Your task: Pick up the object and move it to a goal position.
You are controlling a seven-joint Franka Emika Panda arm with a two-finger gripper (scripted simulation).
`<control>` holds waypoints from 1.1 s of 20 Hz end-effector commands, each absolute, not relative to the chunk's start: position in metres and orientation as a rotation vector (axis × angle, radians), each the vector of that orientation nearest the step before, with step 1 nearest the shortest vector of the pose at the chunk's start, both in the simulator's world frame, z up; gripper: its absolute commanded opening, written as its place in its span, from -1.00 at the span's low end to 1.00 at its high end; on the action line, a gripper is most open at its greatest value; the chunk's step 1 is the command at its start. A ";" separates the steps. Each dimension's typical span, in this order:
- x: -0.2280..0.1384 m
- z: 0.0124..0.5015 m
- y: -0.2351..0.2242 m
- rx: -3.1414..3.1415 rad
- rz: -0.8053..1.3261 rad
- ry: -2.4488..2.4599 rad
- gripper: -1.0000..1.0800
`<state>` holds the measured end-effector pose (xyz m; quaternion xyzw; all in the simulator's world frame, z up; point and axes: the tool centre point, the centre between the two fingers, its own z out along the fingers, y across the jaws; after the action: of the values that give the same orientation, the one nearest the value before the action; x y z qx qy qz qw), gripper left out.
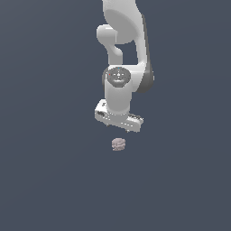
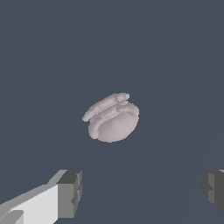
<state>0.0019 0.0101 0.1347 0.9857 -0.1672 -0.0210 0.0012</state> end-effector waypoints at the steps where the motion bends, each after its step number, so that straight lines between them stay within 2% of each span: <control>1: 0.004 0.132 0.011 3.074 -0.063 -0.634 0.92; 22: 0.023 0.110 0.014 2.762 -0.032 -1.491 0.92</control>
<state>0.0219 0.0134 0.1113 0.8900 -0.4557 -0.0113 0.0012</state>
